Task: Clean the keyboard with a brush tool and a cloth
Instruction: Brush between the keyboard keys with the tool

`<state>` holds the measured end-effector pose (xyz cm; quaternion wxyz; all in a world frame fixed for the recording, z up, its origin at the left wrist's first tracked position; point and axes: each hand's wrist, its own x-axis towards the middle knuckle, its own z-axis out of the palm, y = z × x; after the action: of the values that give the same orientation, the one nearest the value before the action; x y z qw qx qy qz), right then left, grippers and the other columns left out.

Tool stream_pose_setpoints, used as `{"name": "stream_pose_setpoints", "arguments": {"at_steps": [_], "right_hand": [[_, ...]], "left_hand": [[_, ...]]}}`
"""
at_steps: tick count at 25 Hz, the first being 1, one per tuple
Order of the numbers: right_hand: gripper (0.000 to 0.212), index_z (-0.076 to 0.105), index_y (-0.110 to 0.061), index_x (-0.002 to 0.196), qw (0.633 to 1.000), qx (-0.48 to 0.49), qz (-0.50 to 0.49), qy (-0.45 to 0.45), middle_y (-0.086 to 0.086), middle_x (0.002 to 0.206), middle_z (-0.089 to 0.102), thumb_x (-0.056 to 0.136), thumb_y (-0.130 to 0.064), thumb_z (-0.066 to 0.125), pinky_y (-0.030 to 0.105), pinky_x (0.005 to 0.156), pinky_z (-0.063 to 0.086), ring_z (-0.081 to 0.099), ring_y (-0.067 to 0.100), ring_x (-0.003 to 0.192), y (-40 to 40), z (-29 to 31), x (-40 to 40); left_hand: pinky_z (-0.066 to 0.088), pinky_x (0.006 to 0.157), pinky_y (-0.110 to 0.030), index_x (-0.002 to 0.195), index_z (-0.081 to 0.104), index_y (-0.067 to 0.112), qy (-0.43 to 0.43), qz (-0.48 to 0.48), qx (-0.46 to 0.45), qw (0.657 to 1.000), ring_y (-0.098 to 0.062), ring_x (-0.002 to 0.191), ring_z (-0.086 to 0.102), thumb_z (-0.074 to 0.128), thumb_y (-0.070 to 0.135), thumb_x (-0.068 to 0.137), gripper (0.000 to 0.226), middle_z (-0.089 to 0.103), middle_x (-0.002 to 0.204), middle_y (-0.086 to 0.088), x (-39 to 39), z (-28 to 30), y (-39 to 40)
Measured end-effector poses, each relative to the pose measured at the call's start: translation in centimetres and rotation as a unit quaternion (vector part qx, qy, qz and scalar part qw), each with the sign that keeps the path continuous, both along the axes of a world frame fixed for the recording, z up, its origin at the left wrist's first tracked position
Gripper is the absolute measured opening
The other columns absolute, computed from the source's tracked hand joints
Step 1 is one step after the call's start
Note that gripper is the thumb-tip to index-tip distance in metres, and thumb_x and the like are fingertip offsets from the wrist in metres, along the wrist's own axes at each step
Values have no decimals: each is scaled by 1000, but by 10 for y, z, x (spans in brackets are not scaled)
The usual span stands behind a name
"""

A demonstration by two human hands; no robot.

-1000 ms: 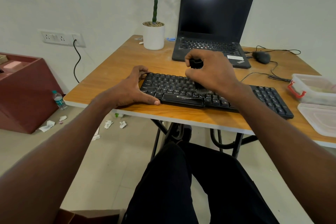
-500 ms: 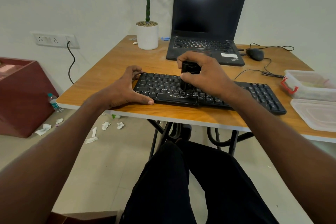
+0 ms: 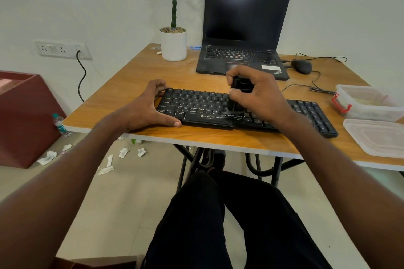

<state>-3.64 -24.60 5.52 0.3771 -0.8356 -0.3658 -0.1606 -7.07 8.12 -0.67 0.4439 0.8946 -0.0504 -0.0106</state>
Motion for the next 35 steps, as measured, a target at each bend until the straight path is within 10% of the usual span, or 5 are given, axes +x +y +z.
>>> {"name": "stream_pose_setpoints", "arguments": {"at_steps": [6,13,22,35], "right_hand": [[20,63,-27,113,994,99,-36,36,-12,109,63,95,-21,69,25,78,60,64,8,101,-4,3,9],[35,59,-31,125,999,28,15,28,-15,115,59,94,-25,74,12,78,54,62,3,101,3,-4,4],[33,61,-35,113,989,29,-139,41,-14,108,62,86,-25,76,27,79,60,62,9,97,-30,0,17],[29,59,-38,103,998,-29,-30,50,-15,106,61,85,-21,74,28,69,58,62,13,96,-30,7,10]], "left_hand": [[31,123,-39,159,21,35,-16,-4,8,1000,-11,151,31,85,87,44,141,32,166,6,-4,3,-3],[34,106,-40,125,63,29,-301,70,204,929,-13,122,53,55,80,88,63,64,129,7,-16,6,-60],[32,106,-37,130,63,35,-275,2,273,922,-10,124,47,53,87,81,72,56,133,13,-14,-7,-100],[36,105,-40,137,60,34,-257,5,295,920,-11,124,45,47,92,80,82,54,135,13,-12,-5,-102]]}}
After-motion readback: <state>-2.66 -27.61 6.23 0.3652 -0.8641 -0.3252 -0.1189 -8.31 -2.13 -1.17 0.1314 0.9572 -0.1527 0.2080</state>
